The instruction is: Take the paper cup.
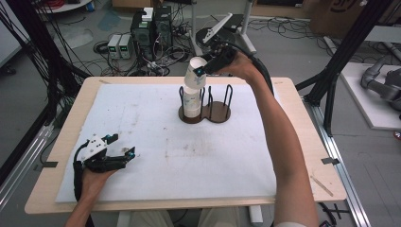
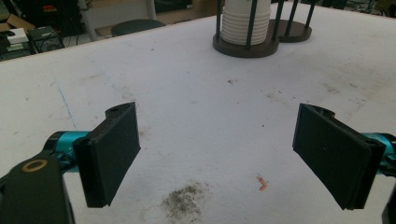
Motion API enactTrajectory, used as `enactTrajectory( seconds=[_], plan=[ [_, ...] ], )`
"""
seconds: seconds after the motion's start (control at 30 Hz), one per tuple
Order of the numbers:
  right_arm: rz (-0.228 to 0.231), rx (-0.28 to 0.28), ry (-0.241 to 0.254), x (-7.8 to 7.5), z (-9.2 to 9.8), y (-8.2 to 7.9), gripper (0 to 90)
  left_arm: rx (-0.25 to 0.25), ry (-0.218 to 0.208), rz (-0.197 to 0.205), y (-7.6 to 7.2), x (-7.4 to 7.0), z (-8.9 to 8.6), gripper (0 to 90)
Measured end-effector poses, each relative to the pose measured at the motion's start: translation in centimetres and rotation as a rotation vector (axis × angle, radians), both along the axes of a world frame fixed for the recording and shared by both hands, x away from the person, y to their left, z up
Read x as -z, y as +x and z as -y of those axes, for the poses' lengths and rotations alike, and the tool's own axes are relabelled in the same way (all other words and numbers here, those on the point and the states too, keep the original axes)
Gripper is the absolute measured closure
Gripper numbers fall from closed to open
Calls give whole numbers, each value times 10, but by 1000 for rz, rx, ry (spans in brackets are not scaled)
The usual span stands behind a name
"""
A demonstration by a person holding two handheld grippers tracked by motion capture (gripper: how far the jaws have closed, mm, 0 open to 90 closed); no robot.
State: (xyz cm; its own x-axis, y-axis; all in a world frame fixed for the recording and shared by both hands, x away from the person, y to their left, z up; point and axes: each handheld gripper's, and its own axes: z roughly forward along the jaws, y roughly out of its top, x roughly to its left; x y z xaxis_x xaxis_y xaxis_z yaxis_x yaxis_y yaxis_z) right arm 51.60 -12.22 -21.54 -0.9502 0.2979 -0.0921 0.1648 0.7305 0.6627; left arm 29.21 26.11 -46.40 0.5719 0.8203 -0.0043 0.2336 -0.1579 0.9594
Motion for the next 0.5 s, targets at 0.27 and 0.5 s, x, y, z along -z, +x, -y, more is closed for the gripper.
enactTrajectory(
  seconds=[0.27, 0.5],
  plan=[
    [44, 4, 146, 4, 41, -52, 375, 3, 4, -1, 0, 0, 0, 146],
    [42, -10, 220, 21, 61, -93, 375, 4, 16, 2, -1, 0, 1, 147]
  ],
)
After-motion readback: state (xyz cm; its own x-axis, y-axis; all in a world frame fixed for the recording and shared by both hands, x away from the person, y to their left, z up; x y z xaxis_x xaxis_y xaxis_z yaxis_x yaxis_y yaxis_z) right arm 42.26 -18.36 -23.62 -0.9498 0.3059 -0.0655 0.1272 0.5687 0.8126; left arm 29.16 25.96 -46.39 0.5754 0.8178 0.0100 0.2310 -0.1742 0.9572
